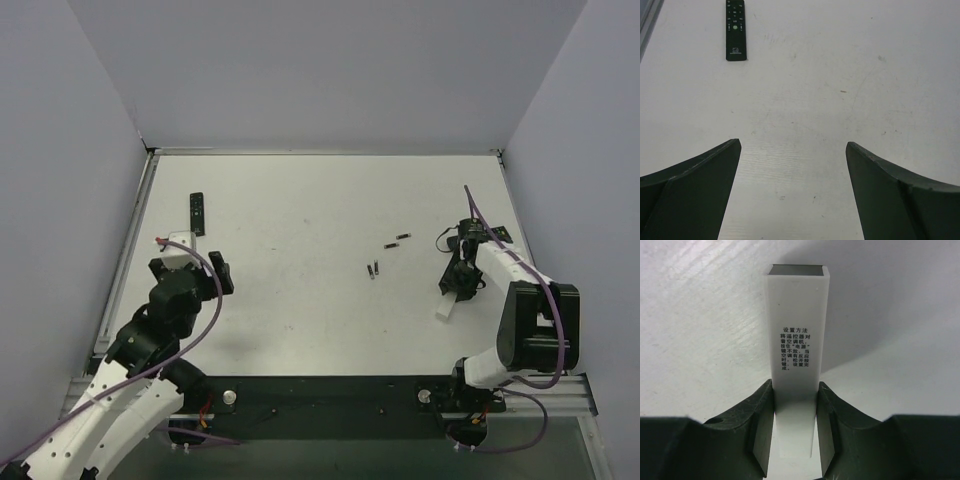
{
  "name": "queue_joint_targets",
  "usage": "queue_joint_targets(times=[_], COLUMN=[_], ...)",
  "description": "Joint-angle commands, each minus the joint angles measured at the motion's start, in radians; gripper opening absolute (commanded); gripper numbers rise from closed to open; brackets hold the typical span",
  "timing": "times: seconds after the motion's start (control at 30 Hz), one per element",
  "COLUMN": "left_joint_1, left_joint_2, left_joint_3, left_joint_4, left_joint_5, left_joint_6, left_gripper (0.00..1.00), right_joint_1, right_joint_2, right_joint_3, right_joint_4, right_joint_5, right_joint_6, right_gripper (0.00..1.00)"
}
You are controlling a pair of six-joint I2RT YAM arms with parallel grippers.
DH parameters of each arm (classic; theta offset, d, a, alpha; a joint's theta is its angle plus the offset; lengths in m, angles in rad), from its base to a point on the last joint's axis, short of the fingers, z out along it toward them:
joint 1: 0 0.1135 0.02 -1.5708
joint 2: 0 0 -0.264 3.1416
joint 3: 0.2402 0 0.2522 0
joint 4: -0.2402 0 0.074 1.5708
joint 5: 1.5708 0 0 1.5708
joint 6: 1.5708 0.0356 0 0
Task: Load the batteries into the remote control
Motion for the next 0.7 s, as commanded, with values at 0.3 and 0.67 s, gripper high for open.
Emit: queue_joint_targets(times=[0.3,0.67], left_joint_1=[0.246,0.519], left_joint_2=[0.53,1.11], left_joint_3=[0.22,0.546], left_joint_4=[0.054,0.108], left_joint_5=[0.233,0.245], left_joint_6=[0.002,-0.034], left_gripper=[0.97,0.97], right_joint_1=[-0.041,0.108], right_joint_2=[-0.006,-0.577], right_joint_3=[-0.031,-0.113], right_joint_4=[-0.005,0.071], right_joint_5=[-0.07,-0.041], right_joint_6=[-0.007,-0.032], right_gripper=[0.59,0.88])
